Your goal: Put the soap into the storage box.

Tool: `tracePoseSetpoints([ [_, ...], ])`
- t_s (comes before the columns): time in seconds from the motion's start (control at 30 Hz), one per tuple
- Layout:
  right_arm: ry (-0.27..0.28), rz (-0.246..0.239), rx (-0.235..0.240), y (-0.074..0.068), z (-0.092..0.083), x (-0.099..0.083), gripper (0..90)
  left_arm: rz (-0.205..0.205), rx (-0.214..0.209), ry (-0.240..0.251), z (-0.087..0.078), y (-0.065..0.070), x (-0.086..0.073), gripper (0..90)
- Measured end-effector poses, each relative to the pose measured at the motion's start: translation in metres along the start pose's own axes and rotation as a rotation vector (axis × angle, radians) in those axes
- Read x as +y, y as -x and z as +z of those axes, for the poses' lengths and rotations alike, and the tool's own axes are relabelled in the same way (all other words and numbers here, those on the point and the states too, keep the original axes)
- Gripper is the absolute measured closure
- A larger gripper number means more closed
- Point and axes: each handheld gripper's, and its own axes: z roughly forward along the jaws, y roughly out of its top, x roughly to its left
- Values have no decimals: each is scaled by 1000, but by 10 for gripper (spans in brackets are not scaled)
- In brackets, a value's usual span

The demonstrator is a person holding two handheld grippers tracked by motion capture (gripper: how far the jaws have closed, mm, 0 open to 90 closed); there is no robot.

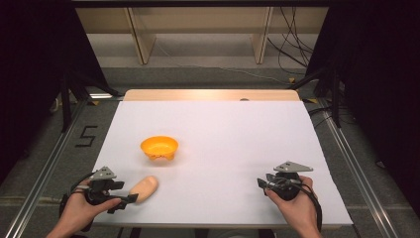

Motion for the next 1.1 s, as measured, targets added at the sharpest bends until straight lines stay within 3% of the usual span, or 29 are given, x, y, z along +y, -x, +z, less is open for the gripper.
tracePoseSetpoints([
  [0.1,-6,-1,-3,0,1,0,595,-3,14,-18,-1,4,5,234],
  [0.17,-7,-13,4,0,1,0,596,30,25,-53,-1,9,14,234],
  [0.23,-11,-15,-3,-1,1,0,596,38,34,-59,0,10,17,233],
  [0.27,-22,-6,-22,-1,-1,0,595,57,41,-109,2,13,23,227],
  [0.33,-13,5,-9,-2,-1,0,595,109,55,-177,2,12,30,224],
  [0.4,-6,0,-11,-1,-1,0,595,106,65,-194,4,13,33,218],
  [0.53,-4,-9,-2,1,0,-1,596,109,80,-283,5,13,46,214],
  [0.7,-19,-4,-6,0,0,0,595,109,94,-328,6,17,56,207],
  [0.73,-20,-6,-4,0,0,0,595,119,91,-361,7,18,61,205],
  [0.83,-19,-8,-2,0,1,0,594,104,92,-370,12,20,64,196],
  [0.97,-24,-12,-3,0,0,0,593,124,95,-382,19,24,70,187],
  [1.0,-25,-12,-3,0,0,0,592,153,84,-402,22,24,72,184],
  [1.03,-25,-12,-3,0,0,0,592,153,84,-402,22,24,72,182],
  [1.1,-27,-11,-2,0,0,0,592,182,82,-455,25,24,74,181],
])
